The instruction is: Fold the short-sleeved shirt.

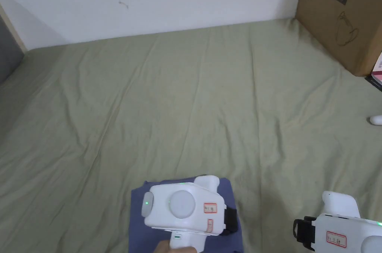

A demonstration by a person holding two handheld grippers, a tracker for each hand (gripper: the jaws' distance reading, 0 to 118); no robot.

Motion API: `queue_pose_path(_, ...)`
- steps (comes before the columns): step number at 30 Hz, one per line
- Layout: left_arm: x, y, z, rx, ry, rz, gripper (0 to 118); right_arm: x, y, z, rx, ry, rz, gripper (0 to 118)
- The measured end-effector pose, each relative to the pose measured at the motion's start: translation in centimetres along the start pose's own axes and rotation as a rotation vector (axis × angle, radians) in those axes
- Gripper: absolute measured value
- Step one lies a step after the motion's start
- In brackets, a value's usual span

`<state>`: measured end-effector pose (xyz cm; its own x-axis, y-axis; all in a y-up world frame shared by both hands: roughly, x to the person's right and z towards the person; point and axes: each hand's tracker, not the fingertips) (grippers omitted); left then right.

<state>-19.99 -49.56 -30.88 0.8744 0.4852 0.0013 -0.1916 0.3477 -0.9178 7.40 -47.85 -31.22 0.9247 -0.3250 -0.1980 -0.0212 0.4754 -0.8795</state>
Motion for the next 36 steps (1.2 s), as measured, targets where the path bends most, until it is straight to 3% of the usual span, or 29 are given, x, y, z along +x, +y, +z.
queue_pose_path(6, -0.1, -0.1, 1.4, 0.039, -0.169, 0.040, 0, -0.8, 0.3, 0.9, 0.010, -0.004, 0.013, 0)
queue_pose_path(13, -7.3, -1.0, 10.8, 0.247, -0.105, 0.154, 0, -4.9, 1.4, 0.7, 0.014, 0.042, 0.118, 0)
queue_pose_path(22, -18.4, -7.2, 18.7, 0.359, 0.028, 0.360, 0, -14.4, 3.8, -2.2, -0.003, 0.159, 0.324, 0)
queue_pose_path(25, -20.0, -8.9, 18.5, 0.357, 0.032, 0.406, 0, -17.2, 3.9, -5.4, -0.053, 0.177, 0.345, 0)
queue_pose_path(27, -20.9, -9.6, 17.9, 0.368, -0.013, 0.463, 0, -18.2, 3.7, -8.6, -0.168, 0.169, 0.323, 0)
queue_pose_path(28, -21.4, -9.8, 17.6, 0.377, -0.048, 0.478, 8, -18.5, 3.2, -9.9, -0.217, 0.146, 0.327, 0)
queue_pose_path(29, -21.2, -10.1, 17.4, 0.376, -0.084, 0.486, 26, -18.7, 2.7, -10.8, -0.230, 0.113, 0.352, 0)
queue_pose_path(30, -21.3, -10.2, 17.2, 0.371, -0.128, 0.483, 59, -18.8, 2.2, -11.5, -0.214, 0.093, 0.392, 0)
queue_pose_path(31, -21.5, -10.3, 16.8, 0.373, -0.182, 0.475, 81, -18.9, 2.0, -11.6, -0.209, 0.089, 0.394, 0)
queue_pose_path(32, -21.6, -10.2, 16.5, 0.370, -0.203, 0.471, 95, -18.8, 2.1, -11.3, -0.200, 0.098, 0.388, 0)
queue_pose_path(33, -22.2, -10.1, 15.9, 0.365, -0.229, 0.478, 104, -18.8, 2.5, -11.0, -0.196, 0.099, 0.382, 0)
queue_pose_path(36, -23.1, -9.1, 14.2, 0.367, -0.256, 0.521, 104, -18.4, 2.8, -10.9, -0.208, 0.112, 0.351, 0)
